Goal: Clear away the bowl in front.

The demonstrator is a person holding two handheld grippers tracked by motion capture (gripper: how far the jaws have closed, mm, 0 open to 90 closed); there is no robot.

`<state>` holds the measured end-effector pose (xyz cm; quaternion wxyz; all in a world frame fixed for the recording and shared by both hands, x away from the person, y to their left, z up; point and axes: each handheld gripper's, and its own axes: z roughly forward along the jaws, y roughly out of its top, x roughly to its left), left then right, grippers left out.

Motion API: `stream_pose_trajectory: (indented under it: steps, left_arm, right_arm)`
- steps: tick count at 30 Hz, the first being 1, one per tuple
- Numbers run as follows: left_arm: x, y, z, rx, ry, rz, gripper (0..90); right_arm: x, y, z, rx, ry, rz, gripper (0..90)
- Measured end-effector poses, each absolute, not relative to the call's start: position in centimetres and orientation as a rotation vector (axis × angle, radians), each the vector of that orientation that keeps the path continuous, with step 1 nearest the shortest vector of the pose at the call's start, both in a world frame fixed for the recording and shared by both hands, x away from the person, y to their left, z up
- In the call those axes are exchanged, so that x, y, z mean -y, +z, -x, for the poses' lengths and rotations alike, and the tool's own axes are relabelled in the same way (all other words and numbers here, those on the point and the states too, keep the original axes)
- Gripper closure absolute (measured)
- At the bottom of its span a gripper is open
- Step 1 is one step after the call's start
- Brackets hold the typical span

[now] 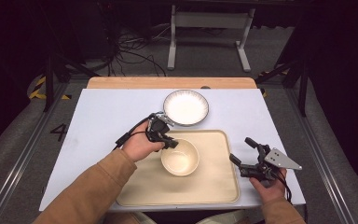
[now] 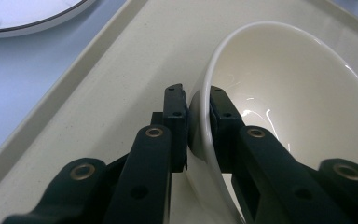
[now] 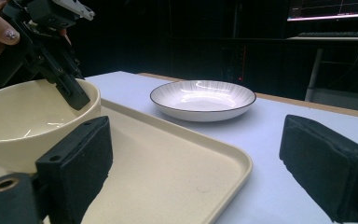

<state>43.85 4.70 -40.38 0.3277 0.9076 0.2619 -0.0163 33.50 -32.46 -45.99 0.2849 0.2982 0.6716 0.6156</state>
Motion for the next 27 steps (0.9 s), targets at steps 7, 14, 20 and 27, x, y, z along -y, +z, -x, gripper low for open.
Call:
stream_pose_trajectory:
  steps: [7,14,20,27]
  left_arm:
    - [-4.7,-40.4,-43.9,-0.694,-0.041,-2.369,77.8]
    - [-5.0,-40.2,-43.9,-0.7,0.005,-2.324,64.4]
    - [-5.4,-39.5,-43.6,-0.677,0.053,-2.283,47.3]
    - [-6.6,-38.6,-42.5,-0.652,0.158,-2.222,29.8]
  right_arm:
    - [32.5,-46.0,-33.5,-1.794,1.646,-0.801,9.4]
    - [32.5,-46.0,-33.5,-1.793,1.645,-0.801,8.9]
    - [32.4,-46.0,-33.6,-1.793,1.64,-0.81,8.4]
    - [32.4,-45.9,-33.7,-1.803,1.623,-0.824,7.0]
